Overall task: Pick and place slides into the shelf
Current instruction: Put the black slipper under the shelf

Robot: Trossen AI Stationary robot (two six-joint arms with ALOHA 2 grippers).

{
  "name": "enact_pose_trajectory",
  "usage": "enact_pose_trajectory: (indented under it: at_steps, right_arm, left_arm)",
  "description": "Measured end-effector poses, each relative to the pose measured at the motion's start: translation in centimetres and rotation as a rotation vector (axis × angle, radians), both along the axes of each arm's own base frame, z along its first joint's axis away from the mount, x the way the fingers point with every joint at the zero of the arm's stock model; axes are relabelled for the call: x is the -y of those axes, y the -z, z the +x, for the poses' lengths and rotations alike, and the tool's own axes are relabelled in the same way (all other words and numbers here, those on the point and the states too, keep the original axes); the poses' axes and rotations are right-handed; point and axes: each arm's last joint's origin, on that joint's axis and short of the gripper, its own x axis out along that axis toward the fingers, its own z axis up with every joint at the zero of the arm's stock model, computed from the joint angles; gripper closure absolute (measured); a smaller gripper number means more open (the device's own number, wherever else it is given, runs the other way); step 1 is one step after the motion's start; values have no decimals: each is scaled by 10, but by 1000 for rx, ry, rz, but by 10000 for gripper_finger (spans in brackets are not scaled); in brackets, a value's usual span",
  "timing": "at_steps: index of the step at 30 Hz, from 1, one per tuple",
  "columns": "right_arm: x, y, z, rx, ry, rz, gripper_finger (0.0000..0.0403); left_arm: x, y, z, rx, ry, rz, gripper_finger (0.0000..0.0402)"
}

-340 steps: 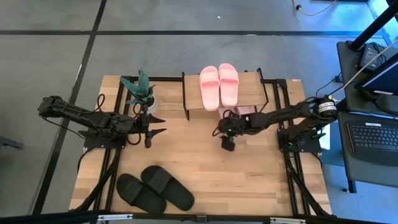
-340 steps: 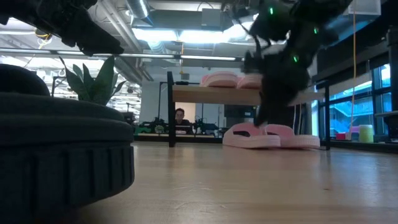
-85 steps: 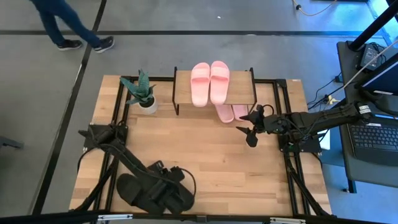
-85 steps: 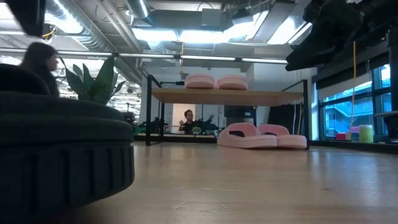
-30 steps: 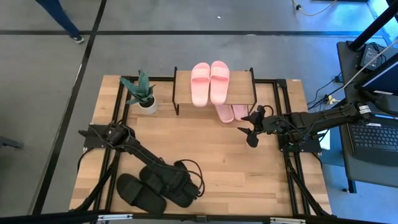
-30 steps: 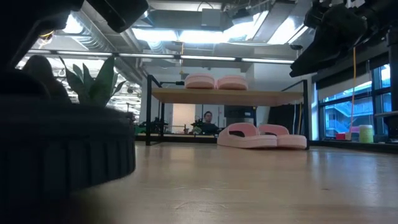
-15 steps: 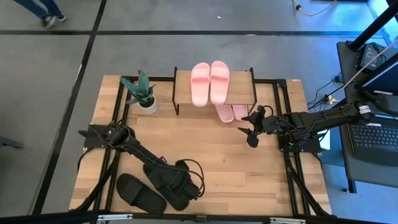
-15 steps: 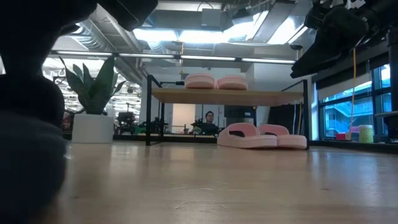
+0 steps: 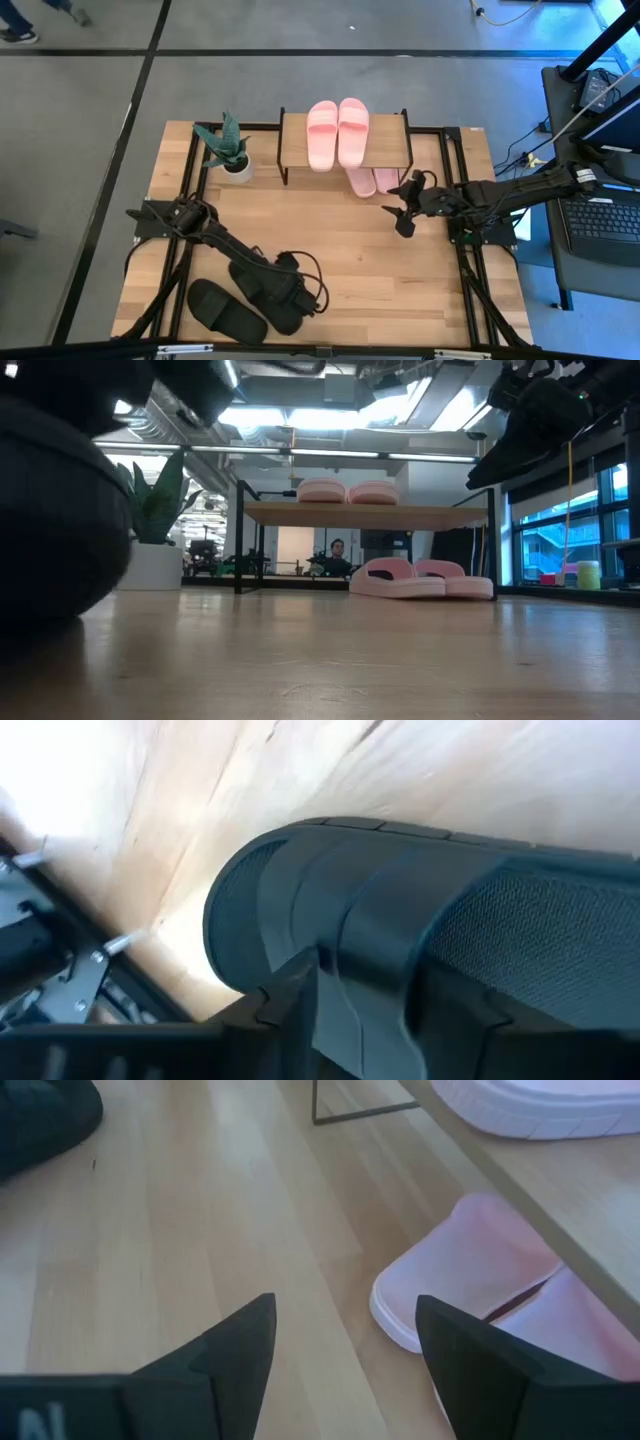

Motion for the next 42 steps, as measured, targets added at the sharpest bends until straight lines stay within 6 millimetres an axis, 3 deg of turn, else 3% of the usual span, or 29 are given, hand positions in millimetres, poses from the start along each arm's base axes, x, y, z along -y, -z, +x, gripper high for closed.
enact_pose_trajectory:
  at_steps: [8, 21, 30, 35, 42]
  right_arm:
    - [-1, 9, 7, -56, 3, -6, 161]
    - [-1, 12, 10, -68, 4, -7, 161]
    - [-2, 9, 12, -25, 4, 0, 161]
    - [-2, 8, 12, -15, 15, 16, 161]
    - [-2, 8, 12, -14, 17, 20, 161]
  left_arm:
    - [-3, 9, -7, -68, 31, 2, 387]
    - [-11, 7, -3, -47, 251, 63, 396]
    - [-21, -20, 23, 129, 485, 245, 397]
    - [-38, -34, 37, 156, 584, 383, 397]
    - [-61, -33, 51, 157, 639, 476, 397]
